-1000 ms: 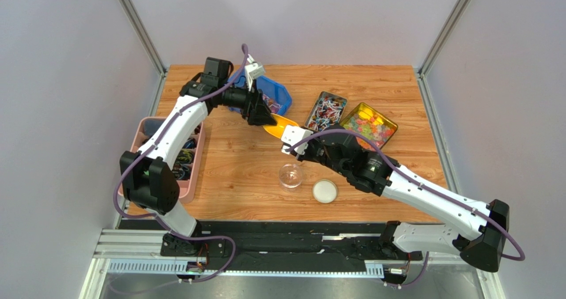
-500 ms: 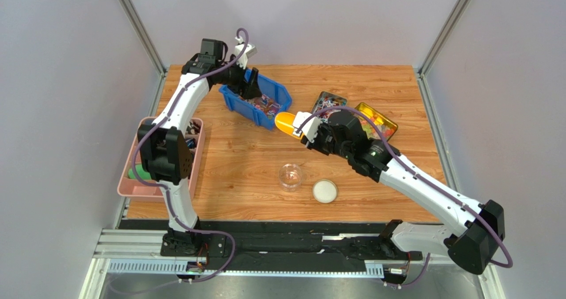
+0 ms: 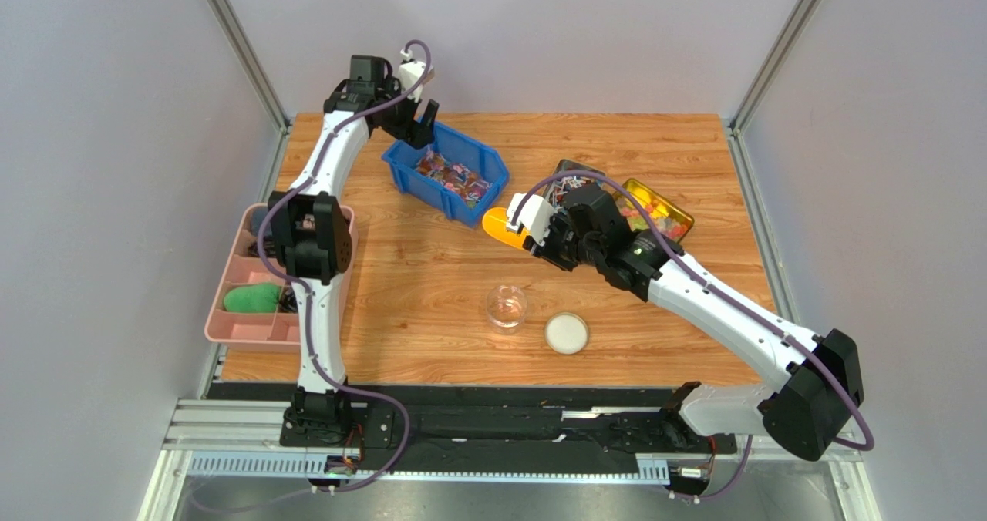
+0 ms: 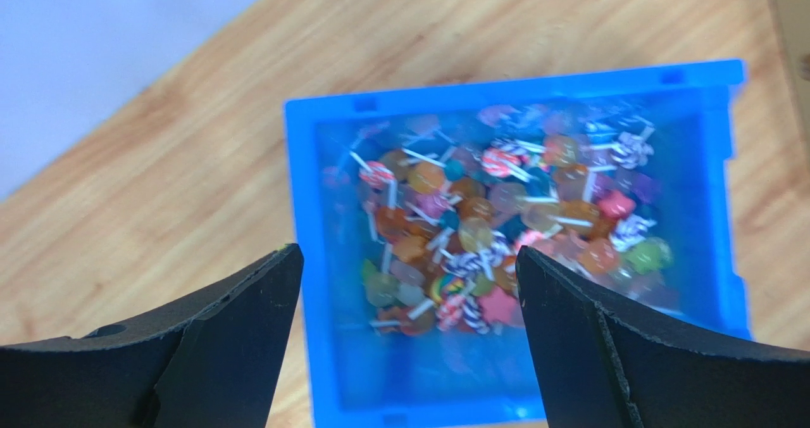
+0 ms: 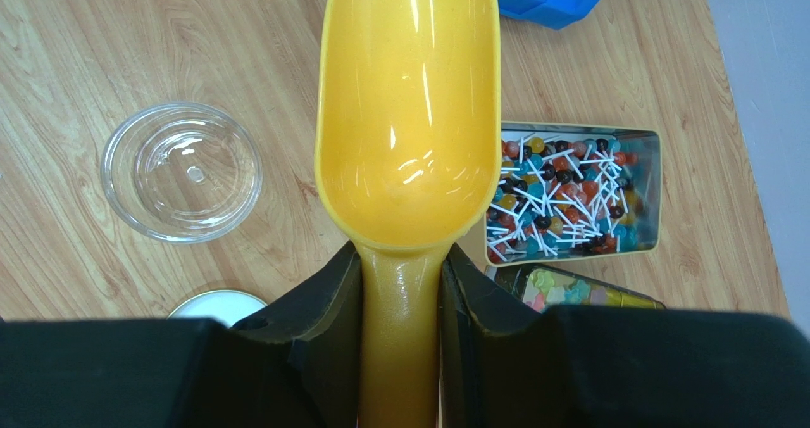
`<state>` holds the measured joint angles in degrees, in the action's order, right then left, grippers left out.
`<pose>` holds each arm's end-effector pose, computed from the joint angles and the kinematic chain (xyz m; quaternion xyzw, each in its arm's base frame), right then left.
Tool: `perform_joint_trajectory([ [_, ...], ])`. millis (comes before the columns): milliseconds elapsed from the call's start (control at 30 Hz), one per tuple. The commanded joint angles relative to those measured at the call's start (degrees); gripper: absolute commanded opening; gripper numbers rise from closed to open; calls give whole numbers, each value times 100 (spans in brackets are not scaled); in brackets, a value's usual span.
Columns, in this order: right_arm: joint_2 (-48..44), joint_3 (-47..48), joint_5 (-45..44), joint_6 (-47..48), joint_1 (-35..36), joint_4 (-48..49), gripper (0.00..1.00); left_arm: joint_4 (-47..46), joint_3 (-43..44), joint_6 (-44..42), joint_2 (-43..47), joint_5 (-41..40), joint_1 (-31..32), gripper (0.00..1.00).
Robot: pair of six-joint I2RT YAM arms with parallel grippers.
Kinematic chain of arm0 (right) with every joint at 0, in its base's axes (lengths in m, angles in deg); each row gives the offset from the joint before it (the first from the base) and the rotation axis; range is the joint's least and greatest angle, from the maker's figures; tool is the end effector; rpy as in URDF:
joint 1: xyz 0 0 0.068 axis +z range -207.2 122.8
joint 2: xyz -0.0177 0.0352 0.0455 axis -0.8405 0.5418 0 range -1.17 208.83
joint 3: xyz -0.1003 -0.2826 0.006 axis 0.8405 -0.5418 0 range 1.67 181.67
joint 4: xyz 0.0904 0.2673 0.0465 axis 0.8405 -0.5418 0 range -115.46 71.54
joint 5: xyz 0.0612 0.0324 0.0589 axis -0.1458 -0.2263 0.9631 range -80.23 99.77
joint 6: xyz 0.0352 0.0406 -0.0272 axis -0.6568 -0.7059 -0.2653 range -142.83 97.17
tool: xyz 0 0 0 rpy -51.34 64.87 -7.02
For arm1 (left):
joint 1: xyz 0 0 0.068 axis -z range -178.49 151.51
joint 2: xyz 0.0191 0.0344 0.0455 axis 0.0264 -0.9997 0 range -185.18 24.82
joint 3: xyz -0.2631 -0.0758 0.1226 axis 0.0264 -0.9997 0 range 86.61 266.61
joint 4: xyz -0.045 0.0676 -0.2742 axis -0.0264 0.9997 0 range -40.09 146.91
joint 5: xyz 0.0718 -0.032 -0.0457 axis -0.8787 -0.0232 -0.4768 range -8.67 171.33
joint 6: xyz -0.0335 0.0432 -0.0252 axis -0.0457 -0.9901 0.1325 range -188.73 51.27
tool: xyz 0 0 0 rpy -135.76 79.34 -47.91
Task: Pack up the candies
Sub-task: Adjust the storage box at the center of the board.
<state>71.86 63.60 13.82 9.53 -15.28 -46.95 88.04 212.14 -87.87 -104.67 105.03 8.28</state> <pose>0.2238 0.2052 0.3239 -0.5579 0.7117 0.0674 0.4214 0.5594 -0.0845 0.3031 0.2818 0.8530 -0.1438 0.4152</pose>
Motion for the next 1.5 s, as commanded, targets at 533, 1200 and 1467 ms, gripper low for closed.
perform_joint_trajectory([
  [533,264,-58,-142,7,-16,300,0,-25,682,-1074,-972,-885,-70,78],
  [1200,878,1012,-1100,174,-121,-23,0,924,1078,-1347,-1403,-112,-149,0],
  [1467,2381,3779,-1039,-1,-447,-1702,0,951,1078,-515,-1175,-14,-88,0],
])
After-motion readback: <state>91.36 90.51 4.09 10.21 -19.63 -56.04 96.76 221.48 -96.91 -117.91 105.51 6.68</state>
